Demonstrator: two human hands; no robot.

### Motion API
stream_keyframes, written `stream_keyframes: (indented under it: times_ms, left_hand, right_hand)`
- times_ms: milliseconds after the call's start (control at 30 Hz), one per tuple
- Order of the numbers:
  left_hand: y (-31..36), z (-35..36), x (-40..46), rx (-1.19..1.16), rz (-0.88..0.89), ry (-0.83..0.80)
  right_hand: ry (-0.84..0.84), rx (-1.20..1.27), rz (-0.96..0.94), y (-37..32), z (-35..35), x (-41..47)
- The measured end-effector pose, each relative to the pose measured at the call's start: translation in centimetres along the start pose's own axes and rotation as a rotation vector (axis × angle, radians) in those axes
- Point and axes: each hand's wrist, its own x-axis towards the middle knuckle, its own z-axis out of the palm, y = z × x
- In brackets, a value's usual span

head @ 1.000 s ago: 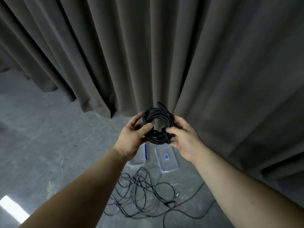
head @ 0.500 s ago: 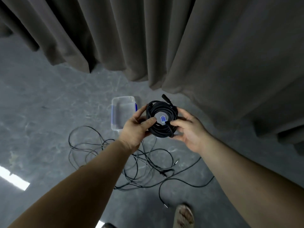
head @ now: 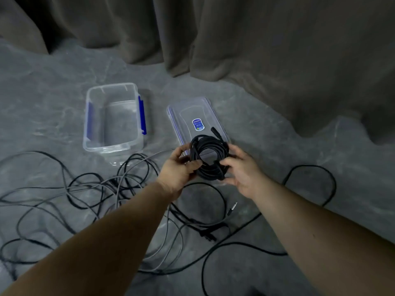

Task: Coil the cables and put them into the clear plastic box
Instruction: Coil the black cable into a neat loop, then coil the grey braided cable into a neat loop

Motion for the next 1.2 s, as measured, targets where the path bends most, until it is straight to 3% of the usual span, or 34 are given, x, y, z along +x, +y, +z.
stream_keyframes:
  times_ms: [267, 533, 733, 900, 1067, 1200]
  left_hand:
    - [-4.8, 0.1, 5.6, -0.07, -0.071, 0.083]
    - [-4.9, -0.1, 9.6, -0.126, -0.042, 0.158]
    - [-3.4, -0.8, 12.3, -0.17, 0.027, 0.21]
    - [-3.8, -1.3, 12.5, -0.066, 0.009, 0.168]
    - [-6.4, -0.7, 12.1, -0.042, -0.019, 0.174]
    - [-7.0, 0.0, 12.9, 0.137, -0.002, 0.166]
  right_hand:
    - [-0.026, -0.03, 0.045, 3.7, -1.3, 7.0]
    - [-0.058, -0.021, 0.109, 4.0, -0.5, 11.8]
    - [-0.101, -0.014, 0.043, 2.2, 1.8, 14.4]
    - [-0.128, -0.045, 0.045, 2.2, 0.5, 14.7]
    - [-0.043, -0.069, 0.029, 4.7, -2.5, 13.7]
    - [0.006, -0.065, 0.009, 5.3, -3.1, 14.0]
